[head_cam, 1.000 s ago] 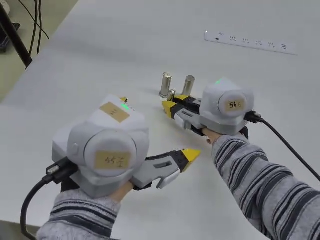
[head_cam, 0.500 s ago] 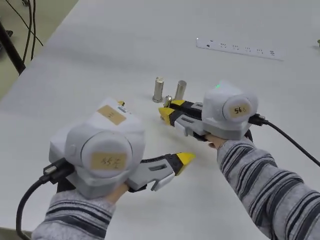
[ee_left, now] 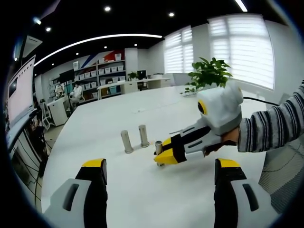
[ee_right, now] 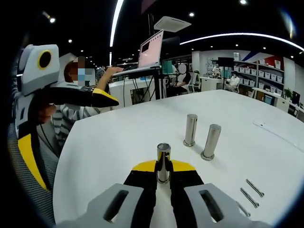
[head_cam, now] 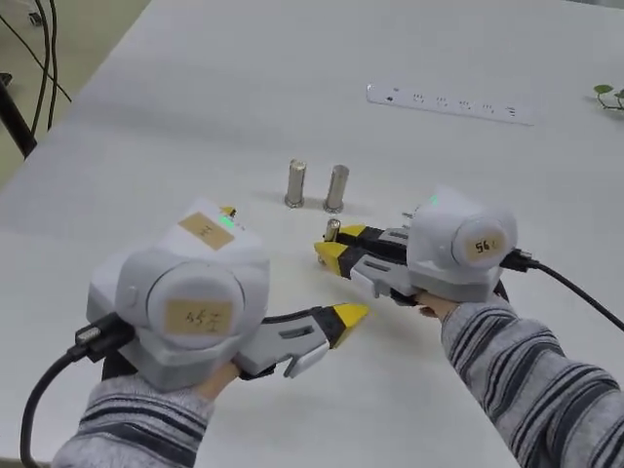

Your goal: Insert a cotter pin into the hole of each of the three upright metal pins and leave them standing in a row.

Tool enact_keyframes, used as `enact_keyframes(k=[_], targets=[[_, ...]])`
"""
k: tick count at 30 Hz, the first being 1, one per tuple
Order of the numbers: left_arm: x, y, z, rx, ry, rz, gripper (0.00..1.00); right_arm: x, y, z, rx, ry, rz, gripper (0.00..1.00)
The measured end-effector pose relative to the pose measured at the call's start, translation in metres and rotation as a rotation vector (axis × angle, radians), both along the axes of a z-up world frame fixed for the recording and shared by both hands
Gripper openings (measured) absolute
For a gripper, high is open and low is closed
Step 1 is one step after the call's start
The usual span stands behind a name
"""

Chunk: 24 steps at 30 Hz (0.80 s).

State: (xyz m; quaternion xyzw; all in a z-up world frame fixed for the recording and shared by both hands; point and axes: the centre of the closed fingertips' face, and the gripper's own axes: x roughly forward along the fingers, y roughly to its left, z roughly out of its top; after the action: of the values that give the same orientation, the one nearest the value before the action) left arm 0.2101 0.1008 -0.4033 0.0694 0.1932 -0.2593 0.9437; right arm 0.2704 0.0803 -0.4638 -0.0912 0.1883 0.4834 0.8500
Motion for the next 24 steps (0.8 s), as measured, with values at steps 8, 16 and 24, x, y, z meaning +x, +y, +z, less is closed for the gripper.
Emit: enact_keyframes(k=[8, 16, 24], targets=[[-0.001, -0.001, 0.0, 0.001, 0.002, -0.005, 0.92, -0.007, -0.001, -0.008, -0.033, 0.0, 0.013, 0.04], [-0.001, 0.0, 0.001, -0.004, -0.001, -0.002, 0.92, -0.011, -0.001, -0.008, -0.057, -0.024, 0.036, 0.04], [-0.001, 0.001, 0.0, 0.002, 0.005, -0.002, 0.91, -0.011, -0.002, -0.008, -0.036, -0.017, 0.024, 0.05]])
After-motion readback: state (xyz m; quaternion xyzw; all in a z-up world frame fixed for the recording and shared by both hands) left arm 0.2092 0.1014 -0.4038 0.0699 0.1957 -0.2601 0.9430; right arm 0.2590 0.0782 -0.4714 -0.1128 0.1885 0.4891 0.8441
